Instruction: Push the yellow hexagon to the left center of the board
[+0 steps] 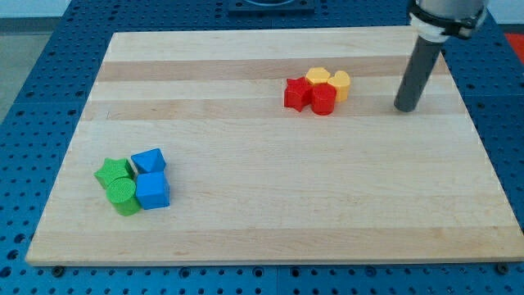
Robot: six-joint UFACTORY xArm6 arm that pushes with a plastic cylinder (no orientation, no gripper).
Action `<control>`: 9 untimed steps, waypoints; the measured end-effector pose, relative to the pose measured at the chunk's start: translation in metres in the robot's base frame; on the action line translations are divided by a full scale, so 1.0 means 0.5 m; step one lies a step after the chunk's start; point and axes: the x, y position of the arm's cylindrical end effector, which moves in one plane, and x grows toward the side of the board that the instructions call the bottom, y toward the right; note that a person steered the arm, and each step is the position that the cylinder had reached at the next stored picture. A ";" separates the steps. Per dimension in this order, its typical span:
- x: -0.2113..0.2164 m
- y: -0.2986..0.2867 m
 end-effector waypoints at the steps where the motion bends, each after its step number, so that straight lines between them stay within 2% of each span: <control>1: -0.043 -0.028; 2: -0.073 -0.069; 7: -0.091 -0.285; 9: -0.144 -0.375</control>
